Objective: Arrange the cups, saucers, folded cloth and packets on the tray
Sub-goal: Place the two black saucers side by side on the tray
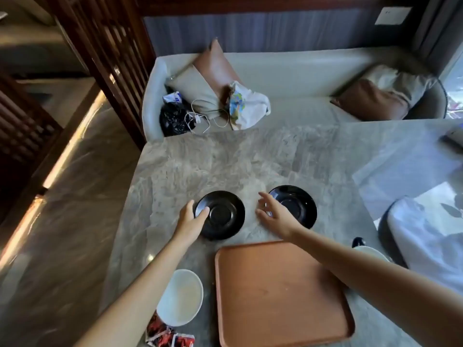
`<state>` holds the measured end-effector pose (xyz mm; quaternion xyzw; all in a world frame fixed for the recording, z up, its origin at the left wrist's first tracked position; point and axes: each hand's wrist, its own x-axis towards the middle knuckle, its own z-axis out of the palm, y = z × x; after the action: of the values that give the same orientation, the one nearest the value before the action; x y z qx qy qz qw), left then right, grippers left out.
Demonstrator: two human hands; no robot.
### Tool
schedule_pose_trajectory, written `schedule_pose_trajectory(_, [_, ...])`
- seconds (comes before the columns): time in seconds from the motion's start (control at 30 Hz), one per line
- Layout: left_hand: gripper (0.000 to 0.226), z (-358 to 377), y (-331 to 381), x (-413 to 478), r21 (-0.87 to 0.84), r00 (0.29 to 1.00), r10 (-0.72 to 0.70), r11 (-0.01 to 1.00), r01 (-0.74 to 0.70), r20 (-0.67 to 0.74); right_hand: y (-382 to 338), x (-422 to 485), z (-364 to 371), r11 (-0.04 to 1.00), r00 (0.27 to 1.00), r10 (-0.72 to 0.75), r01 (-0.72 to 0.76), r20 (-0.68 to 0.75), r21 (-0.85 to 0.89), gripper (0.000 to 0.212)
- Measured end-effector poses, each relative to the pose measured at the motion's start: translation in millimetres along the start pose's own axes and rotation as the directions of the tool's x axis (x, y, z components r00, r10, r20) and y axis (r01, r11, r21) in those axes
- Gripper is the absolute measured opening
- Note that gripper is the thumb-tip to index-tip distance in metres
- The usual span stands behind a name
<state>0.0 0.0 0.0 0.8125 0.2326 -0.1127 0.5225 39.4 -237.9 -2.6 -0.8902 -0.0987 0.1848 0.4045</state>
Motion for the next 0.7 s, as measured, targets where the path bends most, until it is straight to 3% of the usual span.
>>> schedule_pose_trajectory(0.07, [0.066, -2, -6, 7, 0.032, 0.994, -0.056, 0.998, 0.059, -0.094, 4, 3, 14, 0.988, 0.991, 0.125, -0.120, -0.046, 0.101, 0.048])
schedule_pose_trajectory(0.17, [0.066, -1, -23, 19, -0.041, 0.976, -0.201, 0.979, 0.198, -0.078, 9, 3, 40, 0.929, 0.959, 0.282, -0.268, -0.019, 0.257, 0.043])
schedule_pose_trajectory(0.33, [0.041, 3, -37, 31, -0.188, 0.951, -0.305, 0.938, 0.291, -0.054, 3, 14, 61, 0.702, 0.883, 0.462, -0.423, 0.087, 0.573, 0.042])
schedule_pose_trajectory(0.47, [0.040, 6, -36, 35, -0.268, 0.940, -0.340, 0.907, 0.326, -0.007, -7, 29, 68, 0.628, 0.871, 0.469, -0.447, 0.148, 0.638, 0.040])
schedule_pose_trajectory(0.7, [0.042, 1, -39, 34, -0.195, 0.925, -0.367, 0.905, 0.379, 0.095, -7, 35, 66, 0.630, 0.848, 0.479, -0.512, 0.227, 0.584, 0.050])
